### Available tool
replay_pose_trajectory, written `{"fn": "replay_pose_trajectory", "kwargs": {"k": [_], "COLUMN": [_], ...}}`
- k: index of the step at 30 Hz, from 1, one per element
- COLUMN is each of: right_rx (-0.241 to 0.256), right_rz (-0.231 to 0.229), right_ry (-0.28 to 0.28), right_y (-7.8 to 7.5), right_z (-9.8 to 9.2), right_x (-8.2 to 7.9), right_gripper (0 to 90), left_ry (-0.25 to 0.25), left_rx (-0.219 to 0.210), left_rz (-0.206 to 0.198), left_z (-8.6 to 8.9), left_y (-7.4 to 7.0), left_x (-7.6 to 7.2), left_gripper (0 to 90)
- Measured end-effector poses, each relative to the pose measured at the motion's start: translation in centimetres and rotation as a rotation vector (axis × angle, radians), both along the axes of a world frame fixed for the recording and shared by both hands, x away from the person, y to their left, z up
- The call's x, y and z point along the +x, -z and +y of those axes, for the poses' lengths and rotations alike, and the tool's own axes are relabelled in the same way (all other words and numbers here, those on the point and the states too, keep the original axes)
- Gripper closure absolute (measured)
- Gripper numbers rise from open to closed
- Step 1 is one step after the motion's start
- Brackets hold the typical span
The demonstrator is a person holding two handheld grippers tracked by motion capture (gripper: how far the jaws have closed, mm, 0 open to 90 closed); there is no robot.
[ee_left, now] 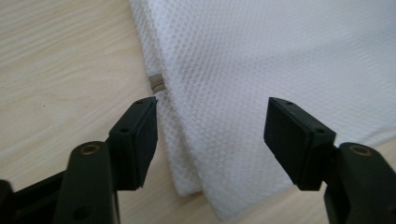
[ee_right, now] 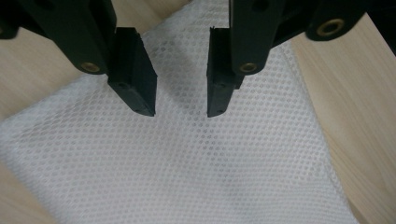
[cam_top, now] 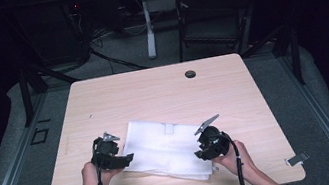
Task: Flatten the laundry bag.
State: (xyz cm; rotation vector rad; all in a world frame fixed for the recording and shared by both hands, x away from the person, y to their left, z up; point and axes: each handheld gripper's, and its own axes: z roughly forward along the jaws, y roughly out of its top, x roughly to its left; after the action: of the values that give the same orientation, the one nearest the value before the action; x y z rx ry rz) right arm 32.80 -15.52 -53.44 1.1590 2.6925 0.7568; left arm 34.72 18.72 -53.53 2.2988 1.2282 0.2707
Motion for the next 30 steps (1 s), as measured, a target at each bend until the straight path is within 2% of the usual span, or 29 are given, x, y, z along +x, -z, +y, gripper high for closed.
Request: {"fn": "replay_pose_trajectory", "kwargs": {"k": [2, 3, 4, 5, 6, 7, 10, 15, 17, 21, 26, 30], "right_rx": [-0.012, -0.025, -0.041, -0.039, -0.033, -0.050, -0.041, -0.049, -0.044, -0.063, -0.055, -0.061], "right_rz": [0.011, 0.008, 0.014, 0.026, 0.017, 0.022, 0.028, 0.018, 0.020, 0.013, 0.014, 0.032], "right_ry": [0.001, 0.002, -0.012, -0.007, -0.008, -0.006, -0.014, -0.012, -0.009, 0.005, 0.026, 0.024], "right_y": [0.3, 0.6, 1.0, 1.4, 1.7, 1.6, 1.7, 1.7, 1.7, 1.7, 1.7, 1.6], "right_z": [0.0, 0.0, 0.0, 0.1, 0.1, 0.1, 0.1, -0.1, -0.4, -0.9, -1.5, -1.9], "right_x": [-0.2, -0.3, -0.2, -0.2, -0.1, -0.1, 0.0, 0.1, 0.3, 0.6, 1.1, 1.2], "right_gripper": [67.9, 74.3, 79.3, 82.7, 85.9, 87.6, 90.0, 90.0, 90.0, 90.0, 90.0, 90.0], "left_ry": [0.016, 0.017, 0.024, 0.037, 0.041, 0.045, 0.048, 0.047, 0.059, 0.088, 0.116, 0.131], "left_rx": [0.013, 0.026, 0.034, 0.057, 0.063, 0.063, 0.073, 0.071, 0.073, 0.077, 0.071, 0.068], "left_rz": [0.028, 0.033, 0.037, 0.042, 0.045, 0.054, 0.044, 0.048, 0.059, 0.066, 0.087, 0.099], "left_z": [-0.2, -0.4, -0.5, -0.6, -0.7, -0.7, -0.9, -1.1, -1.3, -1.8, -2.2, -2.6], "left_y": [0.8, 1.1, 1.4, 1.7, 1.9, 2.0, 2.1, 2.1, 2.1, 2.0, 1.9, 1.9], "left_x": [0.4, 0.6, 0.6, 0.7, 0.6, 0.6, 0.4, 0.0, -0.4, -1.1, -1.7, -2.0], "left_gripper": [50.0, 54.4, 62.8, 67.6, 73.9, 77.1, 85.0, 87.7, 87.8, 87.9, 88.0, 88.0]}}
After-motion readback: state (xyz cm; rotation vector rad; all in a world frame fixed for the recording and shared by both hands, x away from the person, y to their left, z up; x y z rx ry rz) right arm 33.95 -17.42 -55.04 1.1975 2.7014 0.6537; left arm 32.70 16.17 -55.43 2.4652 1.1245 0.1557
